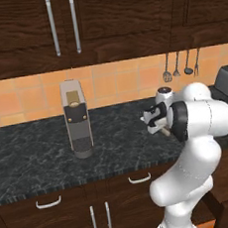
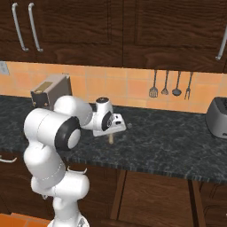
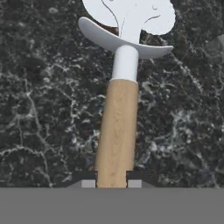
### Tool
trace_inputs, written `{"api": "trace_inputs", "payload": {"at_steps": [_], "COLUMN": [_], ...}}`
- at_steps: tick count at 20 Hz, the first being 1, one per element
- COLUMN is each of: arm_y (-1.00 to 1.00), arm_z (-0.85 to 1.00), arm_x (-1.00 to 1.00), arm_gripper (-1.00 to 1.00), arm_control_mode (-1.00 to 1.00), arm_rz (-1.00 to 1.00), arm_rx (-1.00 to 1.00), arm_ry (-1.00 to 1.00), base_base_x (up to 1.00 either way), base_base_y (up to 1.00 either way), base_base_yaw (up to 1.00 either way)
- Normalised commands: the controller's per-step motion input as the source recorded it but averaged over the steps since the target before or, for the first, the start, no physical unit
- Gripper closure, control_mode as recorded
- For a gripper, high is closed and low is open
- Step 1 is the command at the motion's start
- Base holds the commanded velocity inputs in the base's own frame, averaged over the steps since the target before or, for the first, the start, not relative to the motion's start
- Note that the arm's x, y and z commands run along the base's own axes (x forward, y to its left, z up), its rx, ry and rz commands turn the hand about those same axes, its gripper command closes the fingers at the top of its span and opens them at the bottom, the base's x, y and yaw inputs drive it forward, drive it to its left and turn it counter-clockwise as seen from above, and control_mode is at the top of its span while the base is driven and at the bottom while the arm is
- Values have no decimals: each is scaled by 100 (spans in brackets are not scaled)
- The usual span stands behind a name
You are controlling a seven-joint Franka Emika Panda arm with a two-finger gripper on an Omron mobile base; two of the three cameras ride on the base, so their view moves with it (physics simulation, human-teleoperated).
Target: Pick the pizza cutter from the drawer and place it on the counter.
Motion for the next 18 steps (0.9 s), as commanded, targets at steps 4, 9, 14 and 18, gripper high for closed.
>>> {"api": "trace_inputs", "payload": {"at_steps": [4,9,14,18], "arm_y": [0,0,0,-16], "arm_z": [-60,-18,0,46], "arm_x": [48,13,0,-39], "arm_gripper": [100,-100,-100,-100], "arm_control_mode": [-100,-100,-100,-100], "arm_rz": [0,0,0,-4], "arm_rx": [0,0,0,0], "arm_ry": [0,0,-1,-3], "base_base_x": [0,0,0,0], "base_base_y": [0,0,0,0], "base_base_yaw": [0,0,0,0]}}
